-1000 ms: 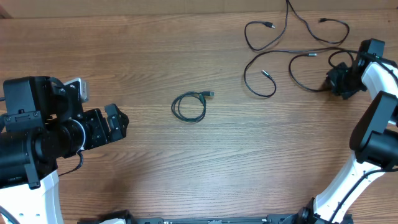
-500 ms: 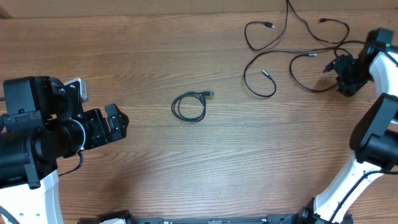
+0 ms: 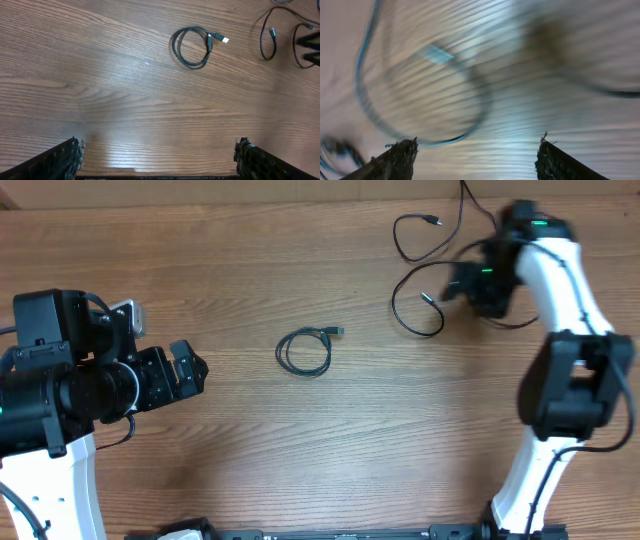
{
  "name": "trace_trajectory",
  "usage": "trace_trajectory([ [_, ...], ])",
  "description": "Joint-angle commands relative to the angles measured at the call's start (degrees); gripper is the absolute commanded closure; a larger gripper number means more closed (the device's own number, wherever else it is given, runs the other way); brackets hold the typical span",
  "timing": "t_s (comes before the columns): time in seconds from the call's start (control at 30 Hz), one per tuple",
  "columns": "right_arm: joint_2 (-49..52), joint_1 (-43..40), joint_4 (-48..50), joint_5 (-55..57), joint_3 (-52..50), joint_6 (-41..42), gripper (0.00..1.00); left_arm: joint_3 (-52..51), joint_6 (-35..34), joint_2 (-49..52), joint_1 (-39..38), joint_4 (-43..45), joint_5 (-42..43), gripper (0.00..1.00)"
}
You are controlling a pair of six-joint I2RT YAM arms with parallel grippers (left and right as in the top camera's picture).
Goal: Untangle cables
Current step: 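Move the right gripper left toward the small coiled USB cable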
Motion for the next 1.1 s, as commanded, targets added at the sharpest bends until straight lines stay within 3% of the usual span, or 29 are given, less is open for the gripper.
trace_trajectory([
  [0.0,-1.4,6.6,0.3,3.1,-0.5,-3.2,0.27,0.5,1.1,0.1,0.2,-0.2,0.3,0.0],
  [0.17,-0.9,13.5,1.6,11.0,-0.9,-3.2,0.43,0.5,1.1,0.1,0.2,-0.8,0.2,0.0],
  [0.4,-0.9,16.8,1.8,14.0,-2.6,-3.2,0.43,0.5,1.1,0.1,0.2,-1.0,0.2,0.0],
  [0.47,-0.9,16.8,2.2,13.9,-3.8,-4.4,0.47,0.5,1.1,0.1,0.2,-1.0,0.2,0.01],
  [0.6,-0.9,16.9,5.6,14.1,-7.9,-9.0,0.48,0.5,1.1,0.1,0.2,-0.9,0.2,0.0],
  [0.77,-0.9,16.9,10.4,14.4,-11.5,-9.0,0.52,0.5,1.1,0.1,0.2,-1.0,0.3,0.0],
  [1.07,-0.9,16.8,14.1,22.2,-12.5,-9.7,0.75,0.5,1.1,0.1,0.2,-1.0,0.2,0.0],
])
